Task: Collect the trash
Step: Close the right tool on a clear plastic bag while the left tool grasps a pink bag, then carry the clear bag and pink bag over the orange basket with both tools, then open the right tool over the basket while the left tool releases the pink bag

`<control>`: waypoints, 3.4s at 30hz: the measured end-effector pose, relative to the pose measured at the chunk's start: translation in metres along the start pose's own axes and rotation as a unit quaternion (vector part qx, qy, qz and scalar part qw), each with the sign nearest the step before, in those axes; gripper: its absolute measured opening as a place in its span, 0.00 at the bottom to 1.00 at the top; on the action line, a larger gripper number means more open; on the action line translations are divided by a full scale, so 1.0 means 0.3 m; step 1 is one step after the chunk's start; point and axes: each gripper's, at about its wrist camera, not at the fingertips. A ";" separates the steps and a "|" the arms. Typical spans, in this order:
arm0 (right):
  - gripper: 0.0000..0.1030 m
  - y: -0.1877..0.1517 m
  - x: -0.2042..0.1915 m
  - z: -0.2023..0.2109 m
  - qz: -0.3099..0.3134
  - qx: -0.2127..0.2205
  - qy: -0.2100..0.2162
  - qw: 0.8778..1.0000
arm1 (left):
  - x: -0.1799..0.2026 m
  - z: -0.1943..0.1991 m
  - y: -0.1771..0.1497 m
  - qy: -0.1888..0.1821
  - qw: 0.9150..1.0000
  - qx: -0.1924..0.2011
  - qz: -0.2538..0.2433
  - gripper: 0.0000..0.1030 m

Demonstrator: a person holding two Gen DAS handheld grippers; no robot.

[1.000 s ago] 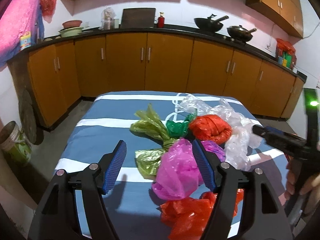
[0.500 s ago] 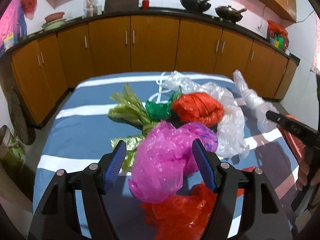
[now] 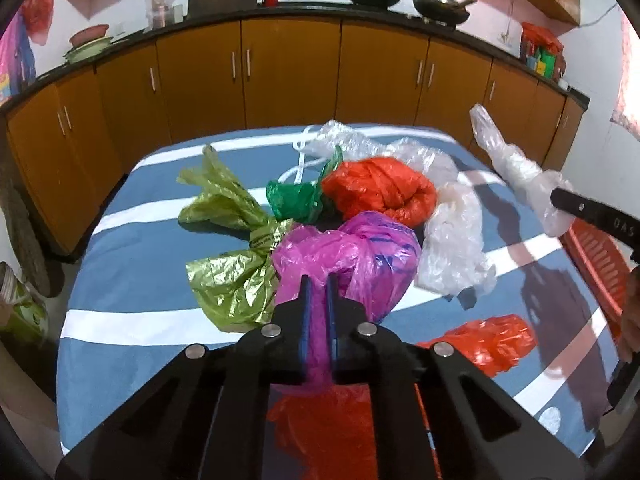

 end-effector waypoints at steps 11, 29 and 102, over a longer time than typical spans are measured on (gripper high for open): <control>0.07 0.006 0.015 0.088 0.000 0.025 0.004 1.000 | 0.057 0.112 0.068 -0.022 0.998 0.054 -0.007 0.07; 0.07 -0.026 0.038 0.181 0.005 0.037 0.005 0.999 | 0.154 0.138 0.118 -0.034 0.996 0.080 0.011 0.07; 0.07 -0.353 0.697 0.476 -0.102 0.023 -0.185 0.977 | 1.163 -0.005 -0.117 -0.209 0.971 0.005 -0.115 0.07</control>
Point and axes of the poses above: each gripper's, at about its wrist camera, not at the fingertips, and z roughly against the way its jaws point, x to its right, y to its top, and after that the axes turned 14 degrees about z, right-handed
